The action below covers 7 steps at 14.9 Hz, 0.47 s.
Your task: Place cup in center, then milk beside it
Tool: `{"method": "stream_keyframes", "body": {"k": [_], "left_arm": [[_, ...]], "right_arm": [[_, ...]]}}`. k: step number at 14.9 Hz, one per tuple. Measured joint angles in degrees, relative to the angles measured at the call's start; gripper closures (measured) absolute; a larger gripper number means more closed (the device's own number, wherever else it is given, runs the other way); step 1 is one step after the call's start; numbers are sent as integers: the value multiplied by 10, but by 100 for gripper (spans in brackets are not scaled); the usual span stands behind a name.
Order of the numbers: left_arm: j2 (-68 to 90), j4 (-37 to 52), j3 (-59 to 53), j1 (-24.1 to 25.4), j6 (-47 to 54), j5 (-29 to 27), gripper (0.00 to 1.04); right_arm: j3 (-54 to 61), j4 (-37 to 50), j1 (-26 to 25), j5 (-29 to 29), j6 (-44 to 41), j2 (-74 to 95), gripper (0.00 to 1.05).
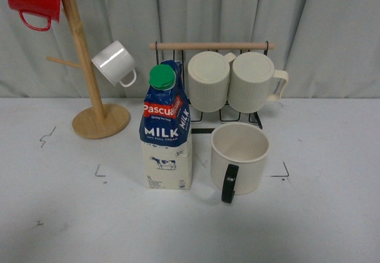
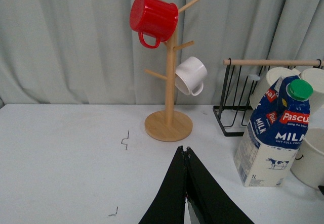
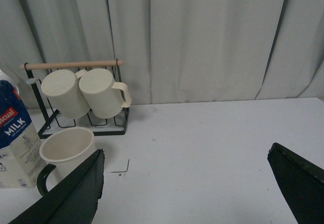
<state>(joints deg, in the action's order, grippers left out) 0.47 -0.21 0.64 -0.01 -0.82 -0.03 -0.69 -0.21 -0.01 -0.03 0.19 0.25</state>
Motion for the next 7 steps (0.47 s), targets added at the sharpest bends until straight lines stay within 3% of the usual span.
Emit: {"method": "stream_keyframes", "body": {"k": [4,6,7], "left_arm": [[0,0,0,0,0,0,102],[0,0,0,0,0,0,92],[0,0,0,0,0,0,68]], "right_arm": [[0,0,0,0,0,0,6],[0,0,0,0,0,0,6],[0,0,0,0,0,0,6]]}}
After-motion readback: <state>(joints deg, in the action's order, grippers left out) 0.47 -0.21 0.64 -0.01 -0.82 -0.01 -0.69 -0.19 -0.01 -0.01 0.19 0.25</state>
